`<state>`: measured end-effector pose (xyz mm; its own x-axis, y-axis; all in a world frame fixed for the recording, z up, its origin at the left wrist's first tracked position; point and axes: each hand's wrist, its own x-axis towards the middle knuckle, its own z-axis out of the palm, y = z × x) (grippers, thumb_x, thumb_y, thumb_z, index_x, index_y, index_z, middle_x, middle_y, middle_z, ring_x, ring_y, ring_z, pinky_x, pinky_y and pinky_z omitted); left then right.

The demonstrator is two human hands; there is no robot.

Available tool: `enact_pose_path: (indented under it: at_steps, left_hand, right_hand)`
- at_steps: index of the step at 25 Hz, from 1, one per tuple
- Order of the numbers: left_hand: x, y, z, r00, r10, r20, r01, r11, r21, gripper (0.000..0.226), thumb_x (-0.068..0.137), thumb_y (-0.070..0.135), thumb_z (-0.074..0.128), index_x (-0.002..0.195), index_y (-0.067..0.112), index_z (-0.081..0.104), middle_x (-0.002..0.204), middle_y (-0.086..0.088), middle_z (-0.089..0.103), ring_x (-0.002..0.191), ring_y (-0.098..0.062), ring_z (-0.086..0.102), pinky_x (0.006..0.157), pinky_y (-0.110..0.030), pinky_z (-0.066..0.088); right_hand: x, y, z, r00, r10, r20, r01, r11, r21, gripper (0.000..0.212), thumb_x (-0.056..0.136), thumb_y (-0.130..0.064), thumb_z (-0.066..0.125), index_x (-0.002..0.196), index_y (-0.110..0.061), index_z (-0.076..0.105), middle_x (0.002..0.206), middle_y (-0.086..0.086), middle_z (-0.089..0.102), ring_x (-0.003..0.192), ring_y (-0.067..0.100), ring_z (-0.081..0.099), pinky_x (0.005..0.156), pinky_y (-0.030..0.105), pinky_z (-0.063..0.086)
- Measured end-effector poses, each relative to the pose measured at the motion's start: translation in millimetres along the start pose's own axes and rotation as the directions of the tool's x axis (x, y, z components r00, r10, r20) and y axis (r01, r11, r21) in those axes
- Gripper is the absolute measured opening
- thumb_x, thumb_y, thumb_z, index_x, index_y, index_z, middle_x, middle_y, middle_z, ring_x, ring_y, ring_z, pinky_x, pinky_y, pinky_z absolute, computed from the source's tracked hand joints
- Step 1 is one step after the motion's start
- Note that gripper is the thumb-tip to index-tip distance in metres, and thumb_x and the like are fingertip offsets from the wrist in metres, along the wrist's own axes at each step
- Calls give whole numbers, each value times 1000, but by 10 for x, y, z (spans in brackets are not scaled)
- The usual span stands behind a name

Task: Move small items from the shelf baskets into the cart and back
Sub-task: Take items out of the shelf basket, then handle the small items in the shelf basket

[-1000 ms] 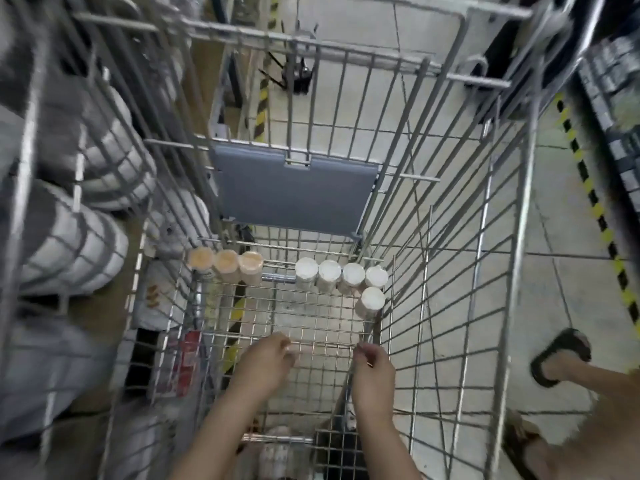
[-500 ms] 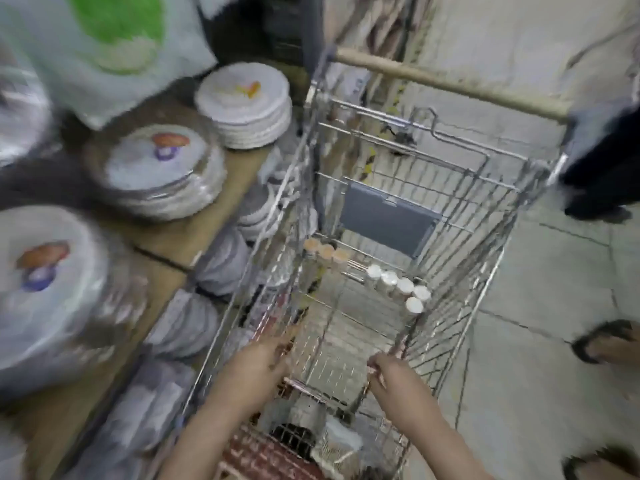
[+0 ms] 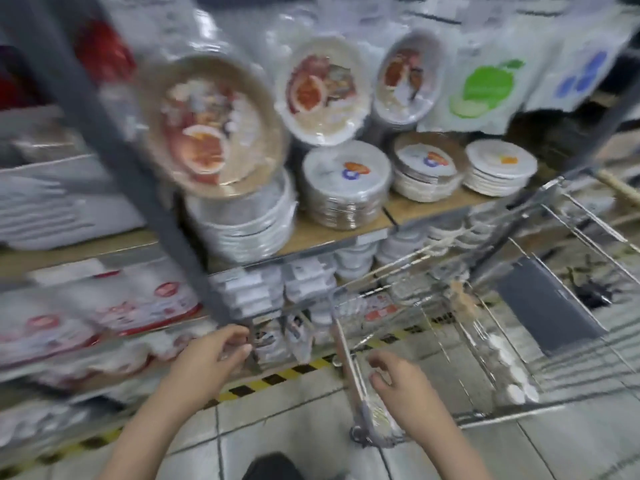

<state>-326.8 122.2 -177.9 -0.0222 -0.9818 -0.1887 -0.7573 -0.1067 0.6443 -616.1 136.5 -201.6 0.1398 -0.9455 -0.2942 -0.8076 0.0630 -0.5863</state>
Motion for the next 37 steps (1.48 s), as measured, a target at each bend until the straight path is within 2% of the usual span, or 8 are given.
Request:
enact_pose_path:
  at_steps: [4,8,13,21,26,31,34,37]
  left_hand:
    - [-598,-610,-575,981,-117,-157,101,989,-104,21,92,25,59,112,27,60,105,14,63,97,-2,58,72,-2,37]
    - [-1085,-1232,-1299,944,-217,-248,178,969,-169,17,92,27,58,109,28,60,104,15,64,100,-4,60,78,-15,44]
    - [-1390,-1914,-2120,895,-272,-354,236,961,-144,20,92,26,57,112,24,62,102,11,65,96,-4,60,75,-18,42]
    - [-928,-1876,-2766,935,-90,-342,57,993,-104,27,94,21,54,119,27,58,109,17,62,103,2,55,91,-21,43]
    - [-367,-1579,-3130,940,97,-328,-129,989,-76,25,93,31,53,119,32,57,110,26,59,102,14,51,84,-7,39]
    - [171,-1418,-3625,911,177,-372,-191,982,-1,26,94,30,52,120,29,57,108,24,59,101,13,51,84,-8,40]
    - [530,-1376,-3792,900,184,-395,-188,982,31,28,94,26,52,122,24,58,111,16,61,101,3,55,88,-17,45]
    - [818,-1383,-3796,934,193,-300,-170,980,101,30,95,23,53,124,21,57,119,11,61,104,0,54,83,-8,41]
  right_hand:
    - [107,-892,315,983,-171,71,171,985,9,24,97,-25,51,120,-24,55,111,-10,60,101,5,57,72,10,42]
    - [197,-1932,735,941,-331,72,331,944,10,26,95,-25,52,121,-22,57,112,-6,63,104,9,58,86,25,47]
    - [304,-3053,1239,892,-451,15,450,891,64,24,96,-27,52,119,-26,57,112,-12,59,102,2,54,78,11,38]
    - [454,-3662,1111,885,-450,-117,461,882,99,16,95,-22,53,108,-27,61,105,-19,63,98,-8,56,77,5,41]
    - [826,-4067,669,832,-495,-250,534,838,116,17,93,-22,55,106,-32,59,105,-24,61,101,-8,55,82,8,42]
    - [1460,-4542,410,793,-544,-275,594,789,154,18,94,-20,54,108,-30,61,102,-28,59,100,-10,56,82,7,42]
    - [1912,-4801,362,793,-556,-249,601,780,174,20,94,-14,53,109,-23,63,104,-18,62,99,-2,56,82,9,41]
    - [2311,-5003,392,814,-548,-192,570,818,85,19,93,-12,54,108,-10,65,99,-5,61,94,5,50,73,12,33]
